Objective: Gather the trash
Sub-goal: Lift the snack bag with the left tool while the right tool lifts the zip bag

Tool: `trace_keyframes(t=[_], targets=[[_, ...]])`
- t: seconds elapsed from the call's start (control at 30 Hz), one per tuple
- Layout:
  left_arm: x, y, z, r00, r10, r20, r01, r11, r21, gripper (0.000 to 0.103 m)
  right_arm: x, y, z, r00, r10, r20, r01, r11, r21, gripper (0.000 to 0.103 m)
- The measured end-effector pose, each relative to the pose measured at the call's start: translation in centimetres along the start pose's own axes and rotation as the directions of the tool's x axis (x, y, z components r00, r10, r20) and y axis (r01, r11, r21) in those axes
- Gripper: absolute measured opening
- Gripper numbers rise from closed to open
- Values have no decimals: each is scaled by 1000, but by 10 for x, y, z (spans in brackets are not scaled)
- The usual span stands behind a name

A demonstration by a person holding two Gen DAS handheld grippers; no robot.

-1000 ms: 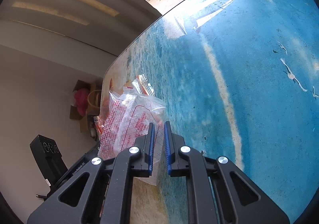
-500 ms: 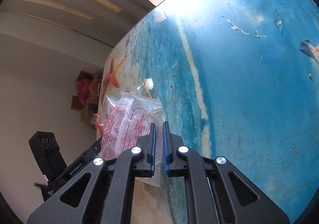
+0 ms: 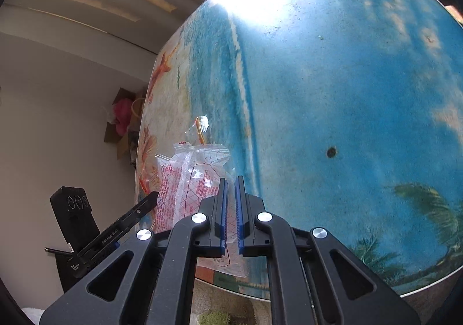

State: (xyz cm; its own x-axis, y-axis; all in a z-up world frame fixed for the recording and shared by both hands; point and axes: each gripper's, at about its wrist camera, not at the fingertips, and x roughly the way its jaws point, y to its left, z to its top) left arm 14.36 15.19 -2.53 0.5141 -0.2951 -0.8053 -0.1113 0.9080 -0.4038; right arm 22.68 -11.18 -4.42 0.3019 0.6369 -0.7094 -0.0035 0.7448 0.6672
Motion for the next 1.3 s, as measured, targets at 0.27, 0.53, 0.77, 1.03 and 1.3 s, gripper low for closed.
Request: trace_keyframes(t=[0.27, 0.53, 0.77, 1.03, 1.3], targets=[[-6, 12, -7, 999, 29, 25, -28, 999, -44, 7, -31, -26, -10, 993, -48, 106, 41, 997, 68, 6], [-9, 9, -16, 998, 57, 27, -55, 997, -62, 11, -66, -42, 4, 958, -167, 234, 146, 984, 107, 8], [-10, 12, -21, 998, 68, 20, -66, 996, -60, 15, -73, -50, -1, 959, -175, 223, 147, 980, 138, 46], [-11, 12, -21, 998, 67, 17, -66, 996, -64, 15, -64, -47, -20, 966, -201, 163, 184, 976, 115, 56], [-11, 11, -21, 998, 68, 17, -66, 996, -65, 15, -46, -27, -29, 948, -282, 144, 285, 958, 1, 56]])
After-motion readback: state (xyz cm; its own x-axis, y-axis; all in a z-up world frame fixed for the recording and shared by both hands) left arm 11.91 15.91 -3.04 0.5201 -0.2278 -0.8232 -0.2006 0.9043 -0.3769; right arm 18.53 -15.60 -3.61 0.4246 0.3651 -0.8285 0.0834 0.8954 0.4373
